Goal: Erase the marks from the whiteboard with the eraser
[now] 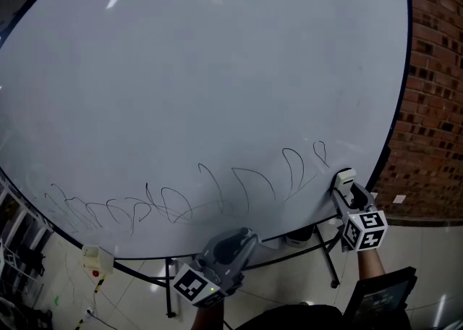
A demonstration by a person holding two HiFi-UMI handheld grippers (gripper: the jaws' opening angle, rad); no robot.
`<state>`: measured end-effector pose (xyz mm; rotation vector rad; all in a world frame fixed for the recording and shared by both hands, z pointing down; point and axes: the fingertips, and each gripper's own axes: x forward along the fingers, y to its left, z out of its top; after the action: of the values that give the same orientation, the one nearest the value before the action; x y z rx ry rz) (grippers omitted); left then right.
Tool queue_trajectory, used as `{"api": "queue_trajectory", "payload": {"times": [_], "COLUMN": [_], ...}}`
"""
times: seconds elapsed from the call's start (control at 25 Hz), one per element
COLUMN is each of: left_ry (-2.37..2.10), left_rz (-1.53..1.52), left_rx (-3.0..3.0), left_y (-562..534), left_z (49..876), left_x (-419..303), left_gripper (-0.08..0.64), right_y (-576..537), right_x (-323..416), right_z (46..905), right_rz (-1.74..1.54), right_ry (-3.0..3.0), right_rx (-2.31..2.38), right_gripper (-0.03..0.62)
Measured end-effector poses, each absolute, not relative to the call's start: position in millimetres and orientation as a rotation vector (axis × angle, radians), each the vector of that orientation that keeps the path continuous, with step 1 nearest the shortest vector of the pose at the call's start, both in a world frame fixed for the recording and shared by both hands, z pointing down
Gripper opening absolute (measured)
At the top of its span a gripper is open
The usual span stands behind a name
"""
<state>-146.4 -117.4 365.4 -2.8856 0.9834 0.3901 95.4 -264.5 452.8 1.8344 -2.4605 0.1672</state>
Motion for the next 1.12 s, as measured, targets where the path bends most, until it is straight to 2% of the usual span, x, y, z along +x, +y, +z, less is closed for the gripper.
{"api": "queue_trajectory", "payload": {"times": [0.2,0.48,0.64,0.96,1.12], "left_ry": [1.023,1.055,1.099,1.158,1.118], "left_rz": [0.344,0.286,0.245,0.303,0.322], "left_rx": [-2.874,-2.86,-2.854,-2.81,-2.823], "left_y": [-121,-123,-121,-117,-113], "left_z": [364,358,363,365,362], "left_x": [-128,-94,-82,-85,-87], "left_gripper": [0.062,0.062,0.061,0.063,0.063], "right_y": [-254,-232,-236,-259,-230], "right_x": [58,-25,-3,93,80], "right_z": [458,463,463,464,429], "right_rz": [0.134,0.089,0.109,0.206,0.189], "right_ry": [-2.528,-2.688,-2.719,-2.646,-2.899], "right_rx": [1.767,1.39,1.353,1.571,1.393], "right_gripper": [0.227,0.227,0.229,0.229,0.229]}}
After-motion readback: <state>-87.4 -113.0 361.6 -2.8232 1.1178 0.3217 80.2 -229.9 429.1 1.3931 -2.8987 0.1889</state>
